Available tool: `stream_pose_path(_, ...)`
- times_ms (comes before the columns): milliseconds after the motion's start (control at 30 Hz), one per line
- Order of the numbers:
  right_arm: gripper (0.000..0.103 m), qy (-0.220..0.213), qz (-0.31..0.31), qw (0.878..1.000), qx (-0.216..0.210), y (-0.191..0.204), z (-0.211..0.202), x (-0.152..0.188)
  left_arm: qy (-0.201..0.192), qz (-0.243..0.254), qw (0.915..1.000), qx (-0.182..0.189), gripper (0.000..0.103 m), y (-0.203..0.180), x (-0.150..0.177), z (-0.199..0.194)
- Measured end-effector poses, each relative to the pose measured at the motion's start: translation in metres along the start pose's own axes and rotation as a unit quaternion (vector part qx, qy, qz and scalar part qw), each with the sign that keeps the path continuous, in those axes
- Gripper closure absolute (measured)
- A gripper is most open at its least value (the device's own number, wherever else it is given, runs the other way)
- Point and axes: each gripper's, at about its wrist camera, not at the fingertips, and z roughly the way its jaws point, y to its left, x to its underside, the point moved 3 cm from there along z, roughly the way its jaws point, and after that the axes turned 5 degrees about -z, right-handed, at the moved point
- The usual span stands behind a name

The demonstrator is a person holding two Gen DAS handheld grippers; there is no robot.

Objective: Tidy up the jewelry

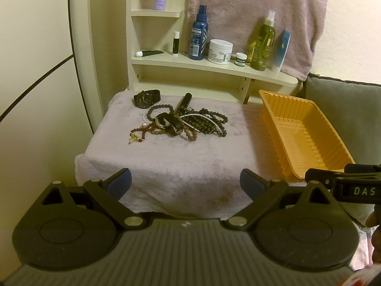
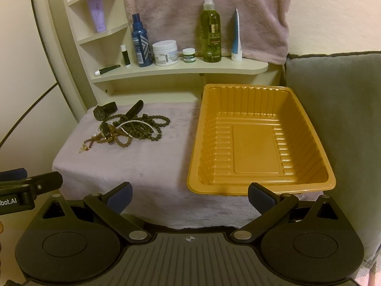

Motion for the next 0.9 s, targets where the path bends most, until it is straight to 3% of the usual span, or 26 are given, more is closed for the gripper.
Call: stream_pose_path(900,0.0,0.001,0.001,1.0,0.0,-0.0011,0.0002,0.0002,0.0,0.0,1.0,0.002,0.006,-0.0022,0.0018,0.0012)
